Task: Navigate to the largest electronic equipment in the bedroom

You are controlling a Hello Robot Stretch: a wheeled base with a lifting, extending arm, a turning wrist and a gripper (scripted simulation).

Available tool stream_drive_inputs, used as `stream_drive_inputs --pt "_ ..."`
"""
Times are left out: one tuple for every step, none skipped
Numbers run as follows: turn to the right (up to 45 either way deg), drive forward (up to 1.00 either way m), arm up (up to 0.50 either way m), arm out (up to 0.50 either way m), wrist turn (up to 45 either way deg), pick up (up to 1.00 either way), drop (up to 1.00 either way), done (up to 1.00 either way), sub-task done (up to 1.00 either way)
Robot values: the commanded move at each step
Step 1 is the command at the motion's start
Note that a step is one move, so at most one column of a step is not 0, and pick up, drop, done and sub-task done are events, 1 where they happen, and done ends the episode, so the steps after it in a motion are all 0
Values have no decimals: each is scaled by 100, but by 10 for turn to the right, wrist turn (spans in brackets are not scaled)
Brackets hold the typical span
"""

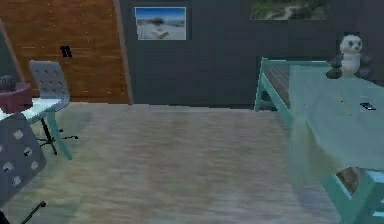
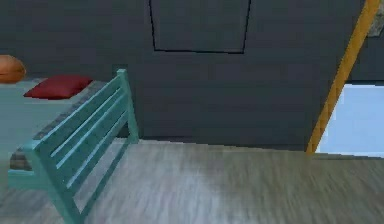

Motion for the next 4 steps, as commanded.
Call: stream_drive_inputs --pt "30 0 0 0 0 0 0 0 0" --pt "0 75 0 0 0 0 0 0 0" --pt "90 0 0 0 0 0 0 0 0" --pt "0 30 0 0 0 0 0 0 0"
